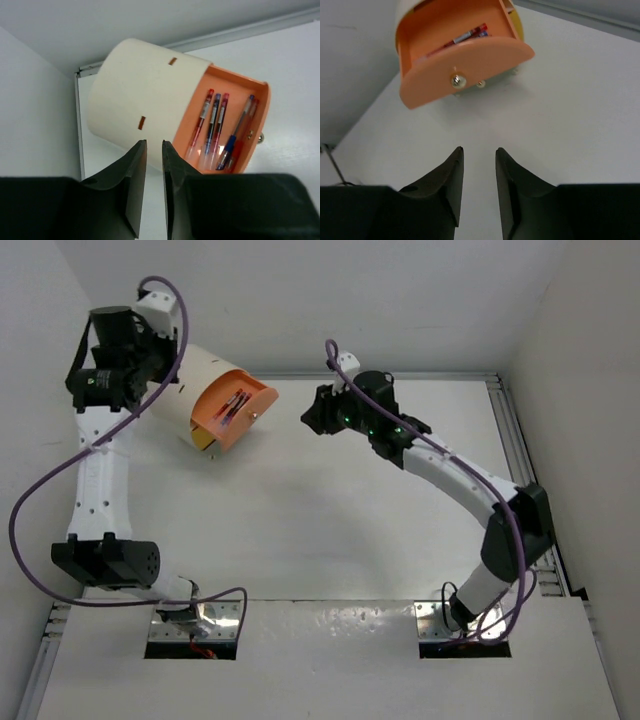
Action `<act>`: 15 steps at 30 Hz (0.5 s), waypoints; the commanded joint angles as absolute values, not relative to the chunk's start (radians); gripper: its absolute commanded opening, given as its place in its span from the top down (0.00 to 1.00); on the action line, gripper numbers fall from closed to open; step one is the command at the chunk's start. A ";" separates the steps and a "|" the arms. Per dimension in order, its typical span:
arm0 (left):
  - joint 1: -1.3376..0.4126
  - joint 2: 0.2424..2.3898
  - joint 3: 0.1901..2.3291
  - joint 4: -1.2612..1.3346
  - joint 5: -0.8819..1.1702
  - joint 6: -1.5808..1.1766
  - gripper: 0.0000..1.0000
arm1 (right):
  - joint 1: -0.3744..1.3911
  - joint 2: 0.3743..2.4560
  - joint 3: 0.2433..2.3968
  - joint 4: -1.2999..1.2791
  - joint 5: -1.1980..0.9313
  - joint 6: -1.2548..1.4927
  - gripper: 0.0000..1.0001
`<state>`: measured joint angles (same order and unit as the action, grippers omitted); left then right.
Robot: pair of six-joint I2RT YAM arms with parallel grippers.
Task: Sort the stationery into containers
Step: Close the drawer in the storage box.
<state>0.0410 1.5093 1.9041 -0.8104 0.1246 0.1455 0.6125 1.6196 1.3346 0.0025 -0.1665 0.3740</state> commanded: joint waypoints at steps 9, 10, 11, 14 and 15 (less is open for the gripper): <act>0.319 1.578 1.864 -0.759 0.648 0.115 0.35 | 0.646 1.911 1.581 0.032 -0.163 0.732 1.00; 0.339 1.600 1.862 -0.756 0.659 0.110 0.35 | 0.647 1.928 1.594 0.028 -0.160 0.741 1.00; 0.345 1.611 1.864 -0.755 0.667 0.106 0.36 | 0.647 1.942 1.604 0.026 -0.158 0.752 1.00; 0.373 1.655 1.865 -0.753 0.710 0.094 0.40 | 0.647 1.988 1.637 0.029 -0.153 0.765 1.00; 0.377 1.666 1.865 -0.753 0.733 0.094 0.42 | 0.649 1.996 1.644 0.035 -0.152 0.765 1.00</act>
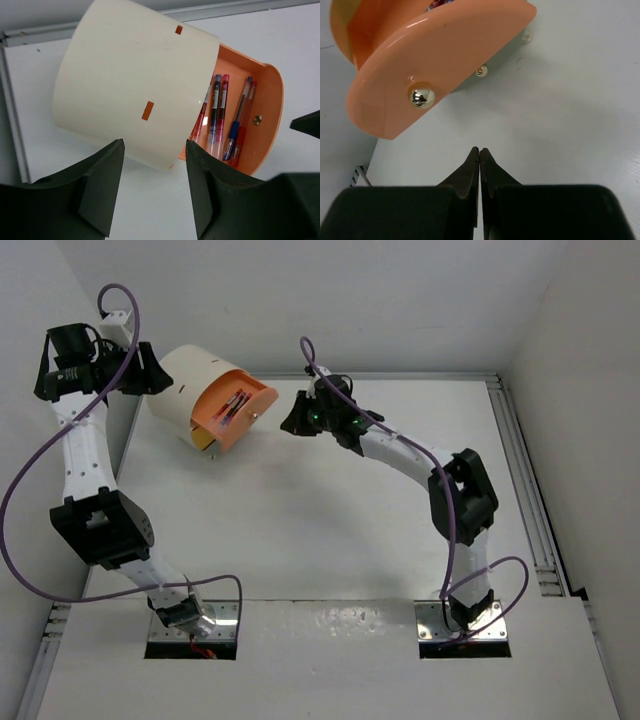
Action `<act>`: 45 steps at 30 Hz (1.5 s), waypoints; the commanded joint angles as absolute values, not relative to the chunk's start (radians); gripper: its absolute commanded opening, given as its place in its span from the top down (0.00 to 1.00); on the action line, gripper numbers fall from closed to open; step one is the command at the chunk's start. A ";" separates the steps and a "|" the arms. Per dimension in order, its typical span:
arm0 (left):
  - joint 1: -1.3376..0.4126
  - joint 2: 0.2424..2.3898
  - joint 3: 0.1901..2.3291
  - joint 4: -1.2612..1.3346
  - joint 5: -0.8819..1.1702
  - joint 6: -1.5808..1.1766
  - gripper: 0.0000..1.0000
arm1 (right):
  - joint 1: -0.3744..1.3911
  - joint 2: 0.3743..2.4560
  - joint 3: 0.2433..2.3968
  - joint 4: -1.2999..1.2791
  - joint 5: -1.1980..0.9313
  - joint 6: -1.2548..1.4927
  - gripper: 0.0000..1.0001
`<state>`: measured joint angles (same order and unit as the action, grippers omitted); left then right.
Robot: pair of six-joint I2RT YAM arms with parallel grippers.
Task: Sort the stationery into containers
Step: Close the drawer in the storage box.
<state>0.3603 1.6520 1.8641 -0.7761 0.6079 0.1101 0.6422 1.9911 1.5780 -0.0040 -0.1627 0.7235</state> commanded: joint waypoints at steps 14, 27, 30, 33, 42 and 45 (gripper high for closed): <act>0.388 1.766 1.856 -0.732 0.801 0.071 0.44 | 0.670 2.082 1.736 0.092 -0.190 0.770 1.00; 0.388 1.767 1.807 -0.713 0.830 0.092 0.45 | 0.698 2.174 1.861 0.135 -0.169 0.759 1.00; 0.390 1.778 1.806 -0.712 0.839 0.086 0.45 | 0.701 2.197 1.890 0.138 -0.152 0.765 1.00; 0.388 1.781 1.802 -0.710 0.841 0.086 0.45 | 0.707 2.217 1.907 0.144 -0.144 0.772 1.00; 0.388 1.792 1.801 -0.716 0.831 0.098 0.44 | 0.719 2.293 2.003 0.184 -0.130 0.782 1.00; 0.388 1.799 1.793 -0.713 0.831 0.103 0.45 | 0.722 2.324 2.048 0.196 -0.126 0.790 1.00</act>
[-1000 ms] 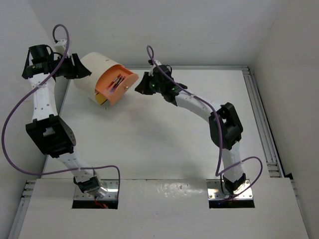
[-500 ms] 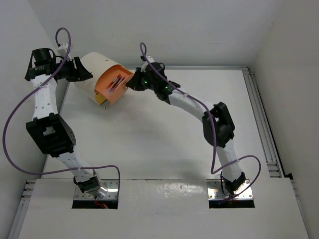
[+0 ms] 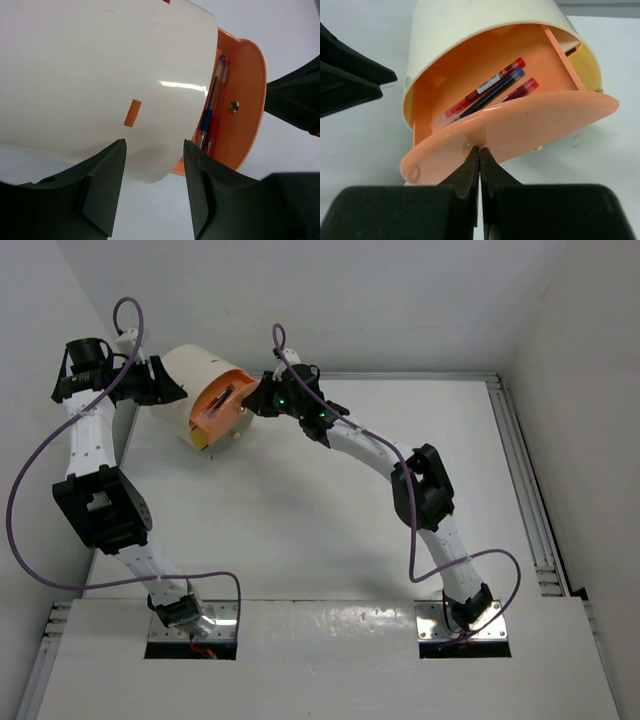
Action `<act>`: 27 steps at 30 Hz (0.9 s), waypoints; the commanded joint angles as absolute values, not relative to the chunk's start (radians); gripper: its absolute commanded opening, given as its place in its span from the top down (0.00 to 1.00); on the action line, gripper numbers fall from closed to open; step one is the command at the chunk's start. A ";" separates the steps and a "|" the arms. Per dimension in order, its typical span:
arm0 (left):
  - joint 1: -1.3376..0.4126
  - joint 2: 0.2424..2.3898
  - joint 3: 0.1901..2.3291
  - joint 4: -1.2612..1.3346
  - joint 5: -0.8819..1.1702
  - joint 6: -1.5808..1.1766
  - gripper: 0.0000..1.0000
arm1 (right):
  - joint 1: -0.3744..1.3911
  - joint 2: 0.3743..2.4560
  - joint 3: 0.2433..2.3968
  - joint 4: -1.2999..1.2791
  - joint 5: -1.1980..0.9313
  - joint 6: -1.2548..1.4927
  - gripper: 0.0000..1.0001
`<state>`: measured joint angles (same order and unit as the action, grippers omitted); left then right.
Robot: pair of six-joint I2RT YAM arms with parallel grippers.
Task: Sort the stationery into containers
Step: Close the drawer in the storage box.
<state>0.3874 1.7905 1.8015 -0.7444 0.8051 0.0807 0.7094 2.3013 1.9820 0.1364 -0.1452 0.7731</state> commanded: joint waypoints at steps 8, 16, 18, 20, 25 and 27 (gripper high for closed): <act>0.390 1.810 1.763 -0.687 0.888 0.101 0.45 | 0.736 2.408 2.117 0.259 -0.118 0.810 1.00; 0.397 1.781 1.741 -0.651 0.974 0.075 0.44 | 0.753 2.494 2.186 0.334 -0.120 0.831 0.98; 0.399 1.775 1.733 -0.624 1.002 0.061 0.45 | 0.756 2.508 2.200 0.345 -0.123 0.834 0.98; 0.400 1.773 1.724 -0.597 1.018 0.032 0.44 | 0.758 2.523 2.207 0.362 -0.124 0.839 0.97; 0.402 1.787 1.723 -0.581 1.039 0.011 0.44 | 0.758 2.545 2.224 0.388 -0.123 0.836 0.95; 0.400 1.789 1.720 -0.581 1.042 0.011 0.44 | 0.759 2.560 2.236 0.390 -0.115 0.833 0.94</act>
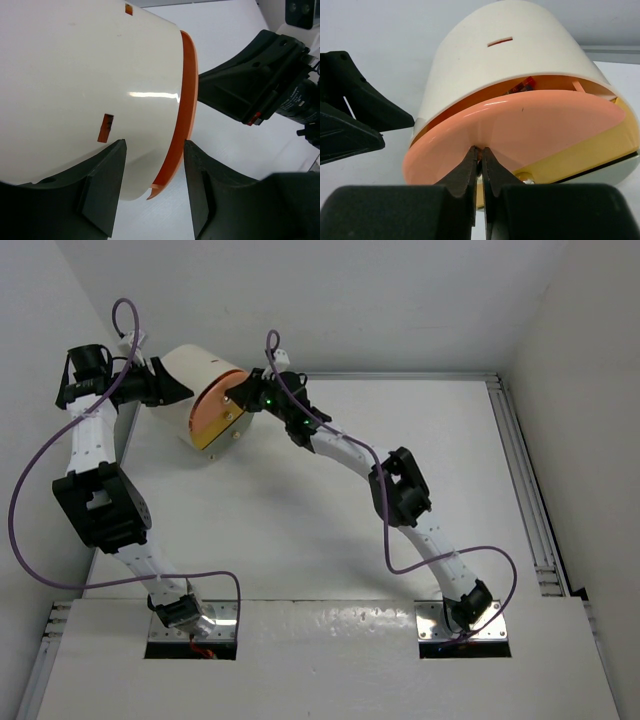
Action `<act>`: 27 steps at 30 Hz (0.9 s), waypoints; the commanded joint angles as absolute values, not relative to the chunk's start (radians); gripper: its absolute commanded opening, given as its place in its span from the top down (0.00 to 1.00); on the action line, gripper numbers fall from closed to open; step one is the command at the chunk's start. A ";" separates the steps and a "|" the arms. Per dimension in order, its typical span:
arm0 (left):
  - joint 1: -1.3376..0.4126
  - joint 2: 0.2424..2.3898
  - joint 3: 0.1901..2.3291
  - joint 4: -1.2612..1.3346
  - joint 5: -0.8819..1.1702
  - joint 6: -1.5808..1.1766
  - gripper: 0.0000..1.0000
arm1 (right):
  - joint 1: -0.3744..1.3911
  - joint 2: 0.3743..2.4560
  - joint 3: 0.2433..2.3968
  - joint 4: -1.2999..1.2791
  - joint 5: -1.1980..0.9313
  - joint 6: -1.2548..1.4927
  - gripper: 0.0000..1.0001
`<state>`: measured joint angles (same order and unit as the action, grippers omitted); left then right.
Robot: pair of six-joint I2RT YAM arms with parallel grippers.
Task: Sort the stationery into containers
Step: Close the drawer in the storage box.
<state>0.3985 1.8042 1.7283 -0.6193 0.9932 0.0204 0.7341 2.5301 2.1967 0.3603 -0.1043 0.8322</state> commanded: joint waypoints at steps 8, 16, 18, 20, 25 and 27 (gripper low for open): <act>0.410 1.779 1.718 -0.589 1.040 0.014 0.44 | 0.772 2.597 2.266 0.420 -0.101 0.818 0.84; 0.416 1.773 1.729 -0.610 1.042 0.023 0.44 | 0.776 2.625 2.281 0.457 -0.118 0.815 0.84; 0.416 1.775 1.726 -0.621 1.042 0.034 0.44 | 0.776 2.631 2.286 0.466 -0.126 0.815 0.83; 0.416 1.775 1.724 -0.626 1.043 0.041 0.44 | 0.775 2.637 2.287 0.471 -0.129 0.811 0.81; 0.428 1.749 1.726 -0.600 1.072 0.032 0.43 | 0.776 2.606 2.249 0.497 -0.156 0.792 0.72; 0.440 1.721 1.726 -0.557 1.087 0.011 0.43 | 0.776 2.563 2.215 0.511 -0.192 0.772 0.69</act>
<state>0.4145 1.8019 1.7245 -0.6224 1.0298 0.0170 0.7429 2.6133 2.2467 0.4854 -0.0982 0.8082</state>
